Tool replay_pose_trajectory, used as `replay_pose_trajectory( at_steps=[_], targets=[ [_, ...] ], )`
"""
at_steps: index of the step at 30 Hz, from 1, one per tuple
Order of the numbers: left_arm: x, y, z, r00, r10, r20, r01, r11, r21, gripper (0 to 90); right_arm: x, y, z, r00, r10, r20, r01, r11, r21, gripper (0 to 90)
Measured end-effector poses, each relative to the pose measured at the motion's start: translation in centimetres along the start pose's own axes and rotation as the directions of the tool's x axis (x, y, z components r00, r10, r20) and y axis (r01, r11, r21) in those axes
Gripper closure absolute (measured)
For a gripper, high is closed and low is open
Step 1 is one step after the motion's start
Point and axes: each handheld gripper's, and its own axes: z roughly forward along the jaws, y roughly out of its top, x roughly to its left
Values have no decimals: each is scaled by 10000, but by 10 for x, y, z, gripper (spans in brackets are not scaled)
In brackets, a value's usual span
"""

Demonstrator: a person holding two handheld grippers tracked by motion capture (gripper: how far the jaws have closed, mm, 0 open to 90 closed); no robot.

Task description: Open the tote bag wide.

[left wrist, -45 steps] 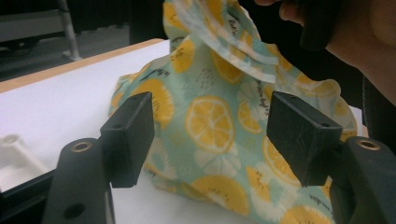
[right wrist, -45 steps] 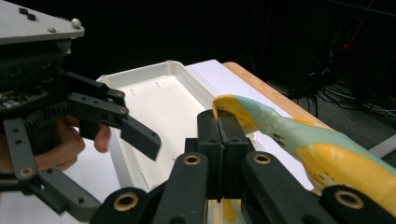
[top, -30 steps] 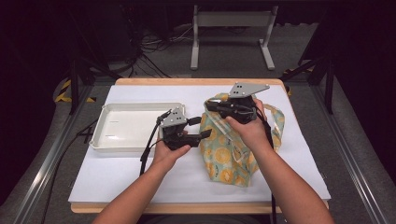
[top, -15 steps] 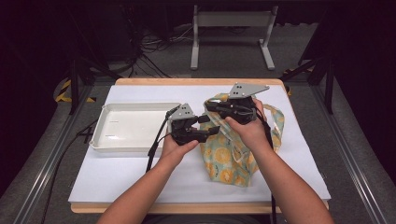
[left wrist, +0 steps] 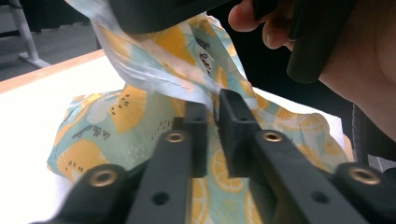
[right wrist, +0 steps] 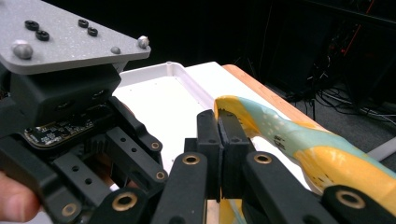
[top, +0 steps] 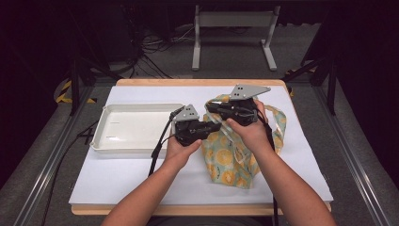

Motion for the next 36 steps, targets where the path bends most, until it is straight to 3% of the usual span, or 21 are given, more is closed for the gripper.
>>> replay_pose_trajectory(
  at_steps=[3, 14, 28, 36],
  targets=[
    [1, 0, -2, 10000, -59, -3, 59, 10000, 42, 890, 0, 0, -1, 10000, -6, 10, 6, 10000, -3, 888],
    [0, 4, -13, 9996, 94, -248, -100, 9997, -231, 895, -1, -1, -12, 9999, 112, 121, -110, 9998, -159, 828],
    [16, 7, -42, 9966, -174, -808, 110, 9969, -784, 894, -6, -13, -56, 9980, 414, 476, -386, 9975, -588, 791],
    [23, 7, -59, 9931, -246, -1150, 135, 9953, -962, 894, -15, -33, -85, 9908, 765, 1114, -688, 9951, -715, 777]
  ],
)
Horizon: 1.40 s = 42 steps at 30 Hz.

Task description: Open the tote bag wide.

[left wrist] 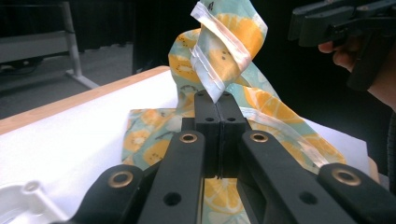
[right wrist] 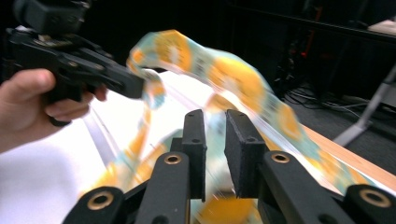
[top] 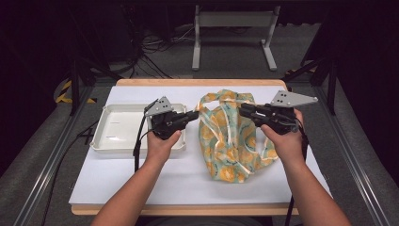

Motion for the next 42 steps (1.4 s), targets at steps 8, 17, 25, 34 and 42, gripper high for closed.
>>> replay_pose_trajectory(
  at_steps=[8, 17, 25, 34, 42],
  targets=[
    [8, -3, -11, 9993, -161, -329, 162, 9999, 24, 894, -24, -27, -31, 9939, 888, 659, -858, 9952, -464, 774],
    [14, -16, -22, 9975, -311, -639, 324, 9993, 197, 893, -33, -50, -42, 9829, 1229, 1373, -1186, 9922, -390, 767],
    [17, -31, -21, 9959, -540, -728, 577, 9971, 490, 892, -40, -60, -40, 9766, 1399, 1636, -1402, 9901, -97, 760],
    [20, -40, -13, 9949, -398, -930, 497, 9931, 1066, 891, -41, -64, -36, 9755, 1490, 1616, -1514, 9885, 21, 752],
    [20, -47, -5, 9951, -240, -964, 394, 9861, 1612, 891, -40, -73, -23, 9760, 1613, 1463, -1701, 9842, 500, 693]
  ],
)
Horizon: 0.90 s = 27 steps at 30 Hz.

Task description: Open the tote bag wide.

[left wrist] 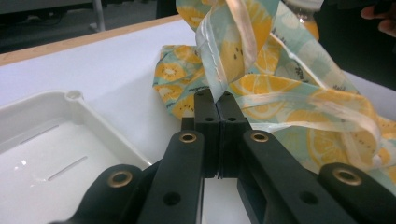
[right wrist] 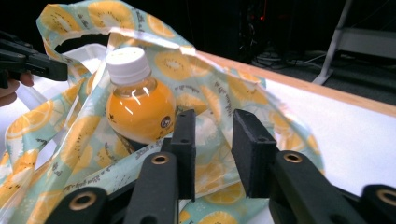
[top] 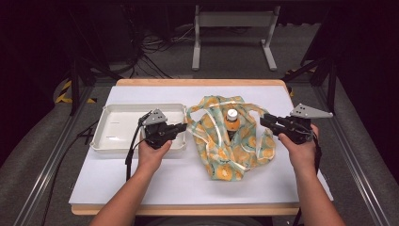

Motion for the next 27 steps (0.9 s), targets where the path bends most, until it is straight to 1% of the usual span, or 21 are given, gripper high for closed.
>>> replay_pose_trajectory(
  at_steps=[1, 2, 3, 5, 6, 7, 9, 10, 11, 12, 13, 18, 20, 22, 24, 26, 27],
  targets=[
    [-2, -1, 3, 10000, 25, -46, -24, 9999, 142, 890, 1, 0, 2, 10000, 41, -63, -40, 10000, 85, 670],
    [-2, -1, 3, 10000, 25, -46, -24, 9999, 142, 890, 1, 0, 2, 10000, 41, -63, -40, 10000, 85, 670],
    [-2, -3, 6, 10000, -15, -29, 16, 9996, 285, 890, 3, -1, 6, 9996, 123, -247, -117, 9996, 237, 609],
    [-2, -4, 7, 10000, 1, -20, -1, 9992, 406, 889, 6, -2, 9, 9991, 185, -387, -173, 9993, 327, 541],
    [-2, -4, 7, 10000, 1, -20, -1, 9992, 406, 889, 6, -2, 9, 9991, 185, -387, -173, 9993, 327, 541],
    [-2, -4, 8, 10000, -15, -41, 16, 9991, 424, 889, 8, -2, 10, 9988, 201, -438, -183, 9989, 424, 515],
    [-1, -4, 8, 9999, 101, -110, -96, 9989, 459, 889, 12, -3, 13, 9982, 208, -571, -175, 9982, 579, 465],
    [-1, -5, 8, 9999, 71, -108, -66, 9988, 484, 889, 14, -4, 14, 9981, 205, -577, -170, 9979, 619, 447],
    [-1, -5, 8, 10000, -70, -65, 73, 9988, 482, 889, 15, -5, 15, 9975, 296, -642, -251, 9973, 688, 421],
    [-1, -6, 8, 9999, -123, -79, 127, 9987, 493, 888, 15, -7, 17, 9962, 410, -767, -350, 9964, 777, 390],
    [0, -6, 8, 10000, -65, -73, 69, 9987, 503, 888, 17, -9, 19, 9944, 539, -913, -457, 9949, 896, 364],
    [0, -7, 7, 9999, -20, -129, 26, 9988, 490, 887, 25, -15, 33, 9902, 724, -1197, -562, 9894, 1337, 225],
    [1, -7, 7, 9999, 24, -136, -17, 9989, 478, 887, 29, -16, 39, 9888, 753, -1292, -551, 9866, 1534, 191],
    [0, -7, 7, 9999, -39, -106, 44, 9989, 460, 886, 32, -18, 44, 9882, 714, -1355, -473, 9836, 1738, 172],
    [0, -7, 7, 9999, -80, -98, 84, 9989, 470, 886, 35, -20, 47, 9876, 776, -1362, -545, 9846, 1659, 171],
    [-1, -8, 7, 9998, -148, -96, 152, 9988, 469, 886, 37, -22, 50, 9875, 857, -1322, -617, 9825, 1756, 159],
    [-1, -8, 7, 9999, -102, -96, 106, 9989, 458, 886, 37, -23, 52, 9877, 884, -1289, -648, 9820, 1773, 159]
  ],
)
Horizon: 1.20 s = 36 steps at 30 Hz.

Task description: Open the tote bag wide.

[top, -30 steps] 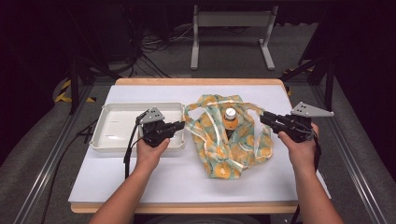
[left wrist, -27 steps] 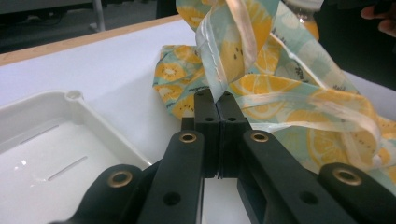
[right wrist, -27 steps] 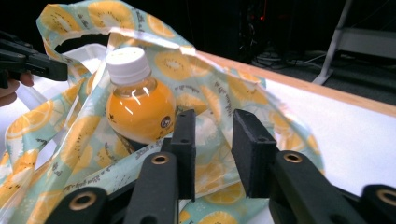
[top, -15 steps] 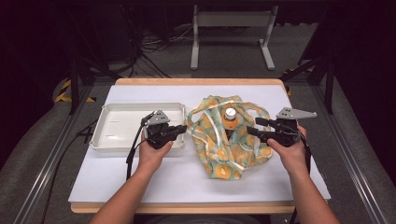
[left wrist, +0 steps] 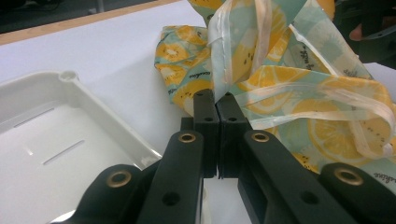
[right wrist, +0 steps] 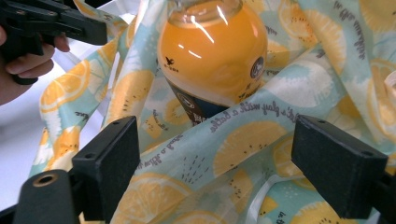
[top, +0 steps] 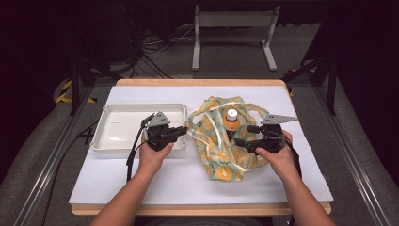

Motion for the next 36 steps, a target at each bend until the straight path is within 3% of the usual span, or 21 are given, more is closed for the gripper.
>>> replay_pose_trajectory(
  at_steps=[15, 17, 20, 25, 27, 31, 32, 36],
  targets=[
    [-2, 0, 0, 9998, 189, 76, -189, 9998, 14, 878, 1, -7, 16, 9992, 270, 281, -282, 9987, 422, 139],
    [-2, 0, -1, 9993, 380, 59, -380, 9993, 8, 875, 0, -9, 18, 9988, 370, 315, -386, 9980, 496, 153],
    [-4, 0, -1, 9993, 361, 106, -361, 9993, -2, 874, -1, -10, 20, 9985, 469, 285, -486, 9968, 639, 181],
    [-3, 0, -1, 9994, 348, 89, -348, 9994, -18, 873, -3, -11, 19, 9991, 389, 193, -402, 9963, 762, 376],
    [-3, 0, -1, 9995, 300, 80, -300, 9995, -20, 872, -3, -11, 17, 9990, 361, 247, -379, 9964, 763, 524],
    [-3, 0, -1, 9994, 334, 104, -333, 9994, -30, 871, -4, -12, 16, 9991, 302, 294, -327, 9954, 899, 732],
    [-3, 0, -1, 9994, 333, 115, -332, 9994, -26, 871, -4, -12, 16, 9991, 302, 294, -327, 9954, 899, 732],
    [-3, 0, 0, 9993, 347, 126, -347, 9994, -27, 870, -3, -11, 14, 9991, 165, 391, -198, 9961, 863, 896]
  ],
)
